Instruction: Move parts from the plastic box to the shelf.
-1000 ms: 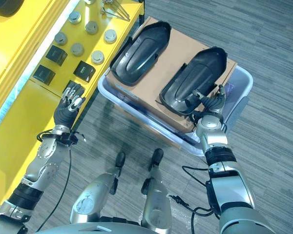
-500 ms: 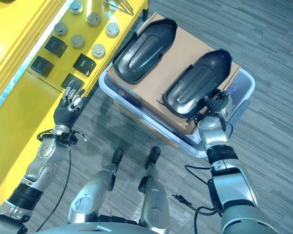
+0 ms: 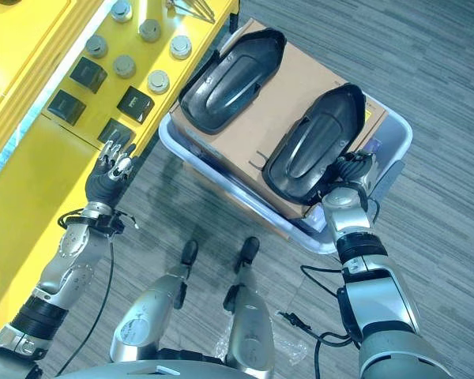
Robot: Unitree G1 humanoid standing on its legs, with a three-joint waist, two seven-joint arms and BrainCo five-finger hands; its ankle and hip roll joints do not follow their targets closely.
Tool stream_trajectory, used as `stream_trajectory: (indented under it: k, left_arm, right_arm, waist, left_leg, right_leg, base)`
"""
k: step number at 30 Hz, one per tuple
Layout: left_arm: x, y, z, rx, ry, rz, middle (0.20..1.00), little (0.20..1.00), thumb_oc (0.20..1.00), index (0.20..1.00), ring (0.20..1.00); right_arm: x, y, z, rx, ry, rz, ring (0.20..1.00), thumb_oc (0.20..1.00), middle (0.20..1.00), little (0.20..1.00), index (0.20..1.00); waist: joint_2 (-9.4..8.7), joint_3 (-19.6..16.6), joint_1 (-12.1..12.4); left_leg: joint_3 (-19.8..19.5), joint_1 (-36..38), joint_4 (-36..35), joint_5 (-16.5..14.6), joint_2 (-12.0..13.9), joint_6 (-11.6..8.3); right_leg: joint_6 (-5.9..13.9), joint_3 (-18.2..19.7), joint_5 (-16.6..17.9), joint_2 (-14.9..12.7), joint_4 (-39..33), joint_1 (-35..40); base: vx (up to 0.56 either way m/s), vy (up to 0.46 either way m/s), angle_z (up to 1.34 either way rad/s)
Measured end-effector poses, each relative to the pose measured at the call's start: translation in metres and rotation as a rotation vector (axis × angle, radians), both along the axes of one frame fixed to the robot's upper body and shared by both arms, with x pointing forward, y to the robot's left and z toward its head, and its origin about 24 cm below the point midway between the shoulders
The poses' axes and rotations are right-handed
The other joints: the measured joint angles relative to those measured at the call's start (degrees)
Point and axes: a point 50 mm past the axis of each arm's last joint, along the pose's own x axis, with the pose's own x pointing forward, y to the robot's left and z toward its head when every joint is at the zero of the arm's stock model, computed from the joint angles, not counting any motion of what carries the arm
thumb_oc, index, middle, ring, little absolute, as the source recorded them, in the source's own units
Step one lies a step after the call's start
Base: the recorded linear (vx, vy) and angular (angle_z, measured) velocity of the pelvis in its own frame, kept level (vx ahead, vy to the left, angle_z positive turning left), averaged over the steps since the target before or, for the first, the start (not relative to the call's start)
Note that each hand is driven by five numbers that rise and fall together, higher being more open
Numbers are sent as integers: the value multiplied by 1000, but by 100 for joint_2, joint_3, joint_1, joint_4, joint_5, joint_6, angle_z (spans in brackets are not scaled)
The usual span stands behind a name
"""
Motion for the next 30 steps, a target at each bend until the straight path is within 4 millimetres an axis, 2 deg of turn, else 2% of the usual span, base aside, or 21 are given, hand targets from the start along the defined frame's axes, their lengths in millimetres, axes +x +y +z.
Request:
stream_trajectory:
  k: [6,9,12,16,18,22,29,30]
  left_arm:
    - [0,2,1,12,-5,-4,1000,1000,1000,1000,1000]
    - [-1,3,5,12,-27,-14,1000,1000,1000,1000,1000]
    - [-6,5,14,1,-69,-23,1000,1000,1000,1000,1000]
    - [-11,6,27,1,-116,-39,1000,1000,1000,1000,1000]
    - [-11,8,28,3,-112,-31,1000,1000,1000,1000,1000]
    - [-11,8,25,15,-89,-46,1000,1000,1000,1000,1000]
    - [-10,2,14,58,9,-104,1000,1000,1000,1000,1000]
    - [-8,-5,13,79,31,-151,1000,1000,1000,1000,1000]
  right_arm:
    - [0,1,1,27,-18,6,200,200,200,200,200]
    - [-2,9,4,25,-55,46,200,200,200,200,200]
    - [-7,28,18,20,-160,132,200,200,200,200,200]
    - [-13,34,37,29,-279,164,200,200,200,200,200]
    - [-15,41,45,24,-319,195,200,200,200,200,200]
    - [-18,48,43,30,-329,220,200,200,200,200,200]
    - [-21,65,23,72,-283,259,200,200,200,200,200]
    - [-21,70,19,66,-260,281,200,200,200,200,200]
  waist:
    - [4,-2,-2]
    - [10,-5,-19]
    - [19,-12,-66]
    - [29,-86,-156]
    - [27,-236,-196]
    - [31,-639,-268]
    - [68,-1157,-431]
    - [80,-1314,-463]
  left_leg:
    - [37,39,-10,0,4,0]
    - [54,188,-47,-6,16,0]
    - [115,464,-153,-14,35,10]
    - [134,560,-154,-45,31,16]
    - [186,617,-217,-41,42,21]
    - [242,744,-302,-68,89,23]
    - [313,1361,-676,-67,189,14]
    - [333,1458,-767,-58,205,13]
  right_leg:
    - [-30,33,23,4,0,19]
    - [-69,47,53,17,0,133]
    - [-42,83,28,21,0,328]
    - [-3,134,-50,22,0,409]
    - [-7,193,-47,31,0,415]
    - [-54,223,-34,76,0,471]
    - [-36,280,-192,143,-2,863]
    - [-27,296,-215,164,-2,920]
  base:
    - [8,-4,-1]
    - [51,-17,-4]
    - [47,-9,-10]
    - [69,-27,-4]
    - [64,-28,-12]
    - [71,-30,-10]
    - [73,-32,-9]
    - [92,-26,-10]
